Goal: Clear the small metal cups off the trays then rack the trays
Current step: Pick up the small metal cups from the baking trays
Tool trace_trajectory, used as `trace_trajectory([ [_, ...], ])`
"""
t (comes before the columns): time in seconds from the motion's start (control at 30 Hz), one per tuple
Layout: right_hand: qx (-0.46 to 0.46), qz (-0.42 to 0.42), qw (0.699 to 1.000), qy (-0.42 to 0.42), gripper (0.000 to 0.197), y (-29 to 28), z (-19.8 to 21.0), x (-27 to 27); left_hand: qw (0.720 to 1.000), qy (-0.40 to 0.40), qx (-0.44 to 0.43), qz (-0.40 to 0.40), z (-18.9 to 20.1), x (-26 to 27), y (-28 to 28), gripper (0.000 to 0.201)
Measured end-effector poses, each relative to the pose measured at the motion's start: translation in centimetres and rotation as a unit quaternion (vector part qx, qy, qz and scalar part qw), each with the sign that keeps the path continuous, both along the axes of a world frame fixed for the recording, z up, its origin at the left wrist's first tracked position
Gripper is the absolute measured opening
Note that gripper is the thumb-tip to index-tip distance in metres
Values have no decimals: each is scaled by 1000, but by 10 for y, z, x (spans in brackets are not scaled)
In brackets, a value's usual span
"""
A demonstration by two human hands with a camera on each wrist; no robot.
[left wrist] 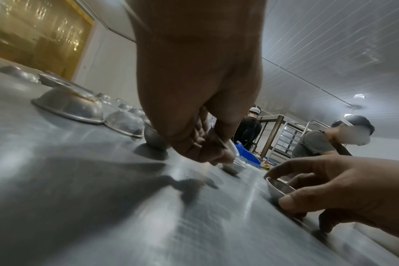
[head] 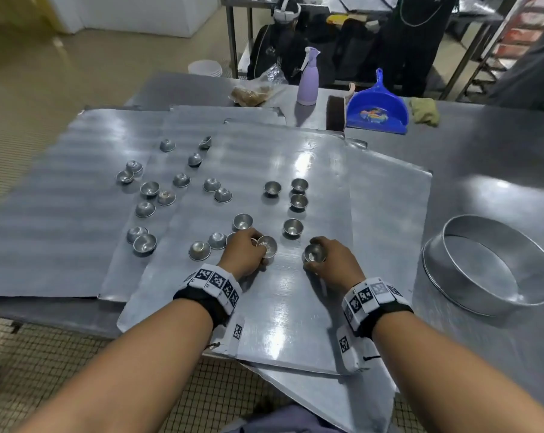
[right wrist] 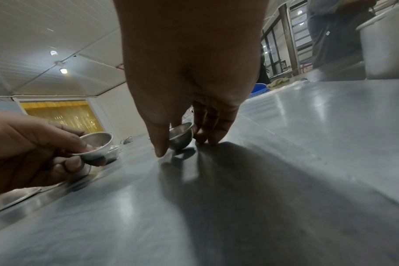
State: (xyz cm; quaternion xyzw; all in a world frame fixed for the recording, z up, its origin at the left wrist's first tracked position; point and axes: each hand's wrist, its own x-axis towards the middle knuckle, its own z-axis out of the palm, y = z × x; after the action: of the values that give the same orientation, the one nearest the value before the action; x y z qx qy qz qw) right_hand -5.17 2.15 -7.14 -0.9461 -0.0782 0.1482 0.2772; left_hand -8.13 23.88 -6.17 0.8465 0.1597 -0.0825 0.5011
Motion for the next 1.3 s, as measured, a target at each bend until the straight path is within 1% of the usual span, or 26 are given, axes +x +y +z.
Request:
trace_trajectory([
  [0.1,20,-15,1000,-8,58,1,-2,-4,1000,-15,-6,-2,-1,1,-1,25],
  [0.17,41,-30,999,-5,63,2,-1,-6,1000,-21,14,-16,-1,1,0,25],
  [0.23,52,-35,998,-3,67,2,0,-8,1000,-17,12,-18,2,1,-3,24],
  [0.33,51,-25,998,-3,58,0,0,-10,1000,-19,15,-8,6,2,-8,24],
  [0.47,70,-24,997,0,50,-4,-3,-8,999,-24,-41,19,9,6,-16,27],
  [0.57,69,-13,998,-1,50,-7,-6,-4,997,-25,-68,40,11,6,-20,27],
  [0.7,61,3,998,-5,48,-7,-8,1,994,-31,-86,65,9,4,-21,33],
  [0.87,63,21,998,-15,44,-4,-9,6,992,-32,-94,80,2,3,-13,31],
  [1.0,108,22,994,-15,48,8,-2,8,987,-46,-108,106,3,2,-13,26],
  [1.07,134,37,990,-33,51,19,4,8,982,-48,-129,128,3,4,-14,24],
  [1.17,157,60,984,-60,56,37,15,9,965,-38,-206,159,8,8,-18,26],
  [1.23,161,70,982,-65,58,47,17,10,956,-41,-252,146,14,10,-22,28],
  [1.3,160,72,983,-62,63,54,17,11,951,-51,-272,136,20,7,-26,28],
])
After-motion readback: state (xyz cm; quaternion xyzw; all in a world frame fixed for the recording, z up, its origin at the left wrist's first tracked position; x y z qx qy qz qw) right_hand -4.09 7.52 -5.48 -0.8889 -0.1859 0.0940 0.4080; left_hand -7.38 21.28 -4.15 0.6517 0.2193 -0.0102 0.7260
